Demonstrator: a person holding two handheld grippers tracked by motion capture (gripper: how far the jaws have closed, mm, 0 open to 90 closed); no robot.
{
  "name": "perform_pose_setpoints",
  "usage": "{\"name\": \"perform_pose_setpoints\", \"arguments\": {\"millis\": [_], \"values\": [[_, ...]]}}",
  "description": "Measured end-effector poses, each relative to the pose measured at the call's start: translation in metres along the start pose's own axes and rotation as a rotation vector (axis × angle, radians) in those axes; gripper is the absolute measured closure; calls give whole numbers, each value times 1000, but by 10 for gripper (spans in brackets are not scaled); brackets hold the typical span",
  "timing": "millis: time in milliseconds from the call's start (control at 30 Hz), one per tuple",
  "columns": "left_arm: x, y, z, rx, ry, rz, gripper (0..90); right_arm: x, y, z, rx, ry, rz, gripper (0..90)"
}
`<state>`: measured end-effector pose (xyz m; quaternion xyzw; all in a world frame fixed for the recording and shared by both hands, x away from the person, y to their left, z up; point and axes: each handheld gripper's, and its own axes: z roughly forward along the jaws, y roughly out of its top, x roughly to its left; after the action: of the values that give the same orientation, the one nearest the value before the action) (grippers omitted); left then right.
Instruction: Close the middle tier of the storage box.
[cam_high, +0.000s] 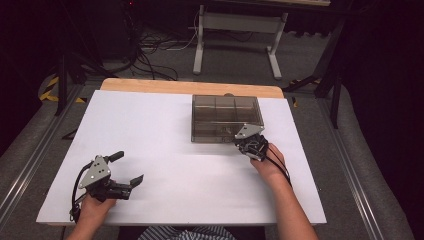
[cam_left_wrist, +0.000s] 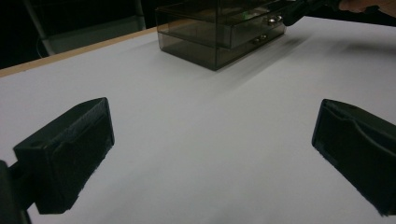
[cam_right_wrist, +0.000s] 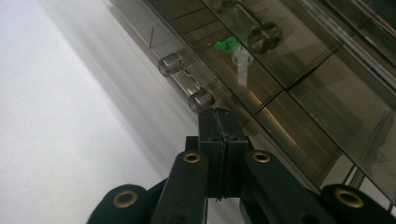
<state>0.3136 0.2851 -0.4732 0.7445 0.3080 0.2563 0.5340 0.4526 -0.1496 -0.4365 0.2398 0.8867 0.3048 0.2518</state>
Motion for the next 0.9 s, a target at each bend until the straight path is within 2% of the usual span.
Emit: {"name": "perform_pose_setpoints", "arguments": {"millis": [267, 500, 600, 767, 833, 900], "values": [[0, 0, 0, 0, -2, -8, 2, -3, 0, 6, -32, -37, 29, 900], [1, 0, 0, 2, 2, -4, 2, -3, 2, 13, -46, -95, 51, 900], [1, 0, 0, 1, 2, -5, 2, -4, 2, 14, -50, -83, 64, 900], [1, 0, 0, 0, 3, -8, 2, -3, 2, 12, -50, -100, 72, 900], [1, 0, 0, -1, 2, -14, 2, -4, 2, 9, -54, -88, 79, 897], [1, 0, 0, 1, 3, -9, 2, -5, 1, 5, -53, -52, 85, 845]]}}
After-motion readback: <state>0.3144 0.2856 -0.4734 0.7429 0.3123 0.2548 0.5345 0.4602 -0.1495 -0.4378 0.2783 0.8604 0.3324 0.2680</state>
